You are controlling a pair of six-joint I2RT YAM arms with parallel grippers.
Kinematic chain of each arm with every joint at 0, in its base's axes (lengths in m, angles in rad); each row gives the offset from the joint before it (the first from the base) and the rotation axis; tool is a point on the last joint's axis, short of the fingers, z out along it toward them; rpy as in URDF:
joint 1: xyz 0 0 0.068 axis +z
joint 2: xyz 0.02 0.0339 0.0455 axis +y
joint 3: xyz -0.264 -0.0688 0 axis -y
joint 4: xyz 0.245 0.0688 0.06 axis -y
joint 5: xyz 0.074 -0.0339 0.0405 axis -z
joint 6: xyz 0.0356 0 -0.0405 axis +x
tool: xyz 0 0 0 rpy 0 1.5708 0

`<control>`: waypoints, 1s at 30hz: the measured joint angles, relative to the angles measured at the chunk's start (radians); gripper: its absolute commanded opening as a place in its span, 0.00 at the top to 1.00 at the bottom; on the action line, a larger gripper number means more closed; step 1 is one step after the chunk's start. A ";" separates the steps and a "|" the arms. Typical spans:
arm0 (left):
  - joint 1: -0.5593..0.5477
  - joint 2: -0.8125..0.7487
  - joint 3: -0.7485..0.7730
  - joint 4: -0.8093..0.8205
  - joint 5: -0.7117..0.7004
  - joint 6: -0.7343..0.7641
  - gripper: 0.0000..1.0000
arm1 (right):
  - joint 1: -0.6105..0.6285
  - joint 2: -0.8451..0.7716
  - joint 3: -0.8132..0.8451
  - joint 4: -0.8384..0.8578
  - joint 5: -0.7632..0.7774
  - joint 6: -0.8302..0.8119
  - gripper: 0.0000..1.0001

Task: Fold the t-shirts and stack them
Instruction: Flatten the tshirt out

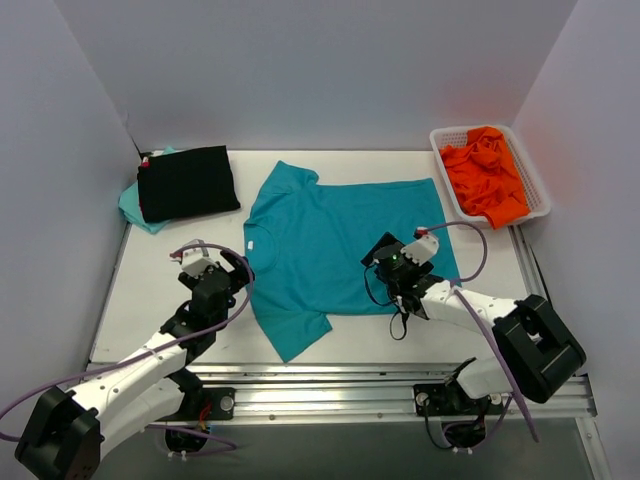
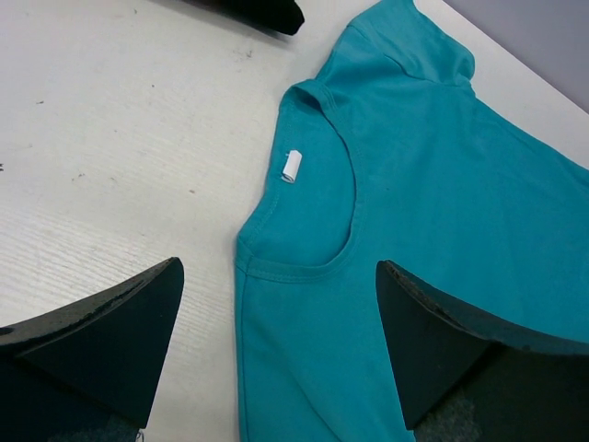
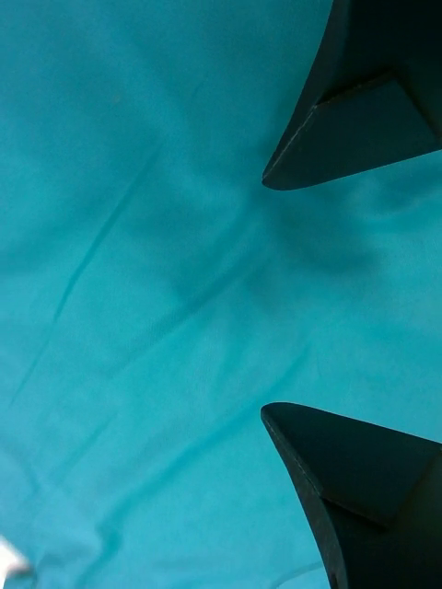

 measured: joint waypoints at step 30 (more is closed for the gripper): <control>-0.597 0.113 0.083 -0.483 0.234 -0.428 0.06 | 0.351 -0.386 0.322 -0.892 0.565 0.151 0.00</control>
